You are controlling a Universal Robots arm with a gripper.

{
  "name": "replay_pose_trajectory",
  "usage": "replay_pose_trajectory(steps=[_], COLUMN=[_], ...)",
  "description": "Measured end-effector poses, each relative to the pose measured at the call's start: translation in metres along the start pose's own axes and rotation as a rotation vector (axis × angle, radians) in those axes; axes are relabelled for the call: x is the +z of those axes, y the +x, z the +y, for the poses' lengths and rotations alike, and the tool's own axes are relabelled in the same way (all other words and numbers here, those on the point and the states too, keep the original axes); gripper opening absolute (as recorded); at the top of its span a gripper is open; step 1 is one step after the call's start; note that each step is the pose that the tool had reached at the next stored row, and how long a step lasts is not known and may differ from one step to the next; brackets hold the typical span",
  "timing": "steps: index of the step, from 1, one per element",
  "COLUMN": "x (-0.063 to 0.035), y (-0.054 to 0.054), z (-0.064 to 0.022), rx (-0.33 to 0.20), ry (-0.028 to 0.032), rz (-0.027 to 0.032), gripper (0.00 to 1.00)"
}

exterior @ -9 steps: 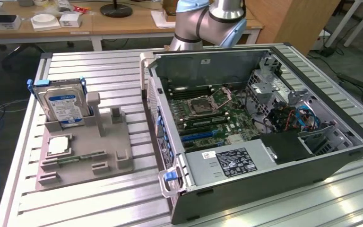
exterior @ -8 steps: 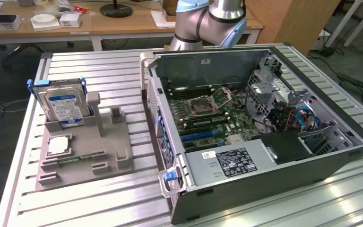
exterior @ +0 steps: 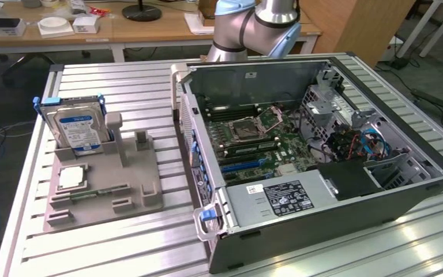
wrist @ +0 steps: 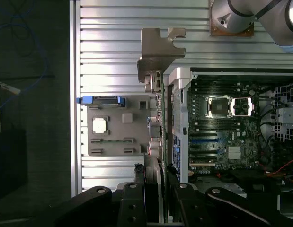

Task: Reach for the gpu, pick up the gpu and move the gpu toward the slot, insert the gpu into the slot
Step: 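Pick up the gpu and move the gpu toward the slot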

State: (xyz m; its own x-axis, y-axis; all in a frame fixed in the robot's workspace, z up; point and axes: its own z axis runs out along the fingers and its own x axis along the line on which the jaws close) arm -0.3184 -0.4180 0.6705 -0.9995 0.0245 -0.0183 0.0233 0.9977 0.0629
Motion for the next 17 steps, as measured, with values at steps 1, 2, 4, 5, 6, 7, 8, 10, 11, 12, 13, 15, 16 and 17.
replay_pose_trajectory(steps=[1, 2, 4, 5, 6, 7, 8, 10, 11, 12, 13, 15, 16, 17], x=[0.0, 0.0, 0.0001, 0.0007, 0.002, 0.0038, 0.0058, 0.0092, 0.0109, 0.0126, 0.0144, 0.0179, 0.0197, 0.0214], y=[0.0, 0.0, 0.0, 0.0, 0.0, 0.0, 0.0, 0.0, 0.0, 0.0, 0.0, 0.0, 0.0, 0.0], z=[0.0, 0.0, 0.0, 0.0, -0.0001, -0.0003, -0.0005, -0.0008, -0.0009, -0.0011, -0.0012, -0.0015, -0.0017, -0.0019], rx=[0.0, 0.0, 0.0, 0.0, 0.0, 0.0, 0.0, 0.0, 0.0, 0.0, 0.0, -0.001, -0.001, -0.001], ry=[0.0, 0.0, -0.0001, 0.0, 0.0, 0.0, -0.0001, -0.0001, -0.0001, -0.0001, -0.0003, -0.0002, -0.0003, -0.0003], rz=[0.0, 0.0, 0.0, -0.0001, -0.0006, -0.0013, -0.0022, -0.0041, -0.005, -0.0059, -0.0069, -0.0086, -0.0096, -0.0105], gripper=[0.28, 0.28, 0.28, 0.28, 0.28, 0.28, 0.28, 0.28, 0.28, 0.28, 0.28, 0.28, 0.28, 0.28])
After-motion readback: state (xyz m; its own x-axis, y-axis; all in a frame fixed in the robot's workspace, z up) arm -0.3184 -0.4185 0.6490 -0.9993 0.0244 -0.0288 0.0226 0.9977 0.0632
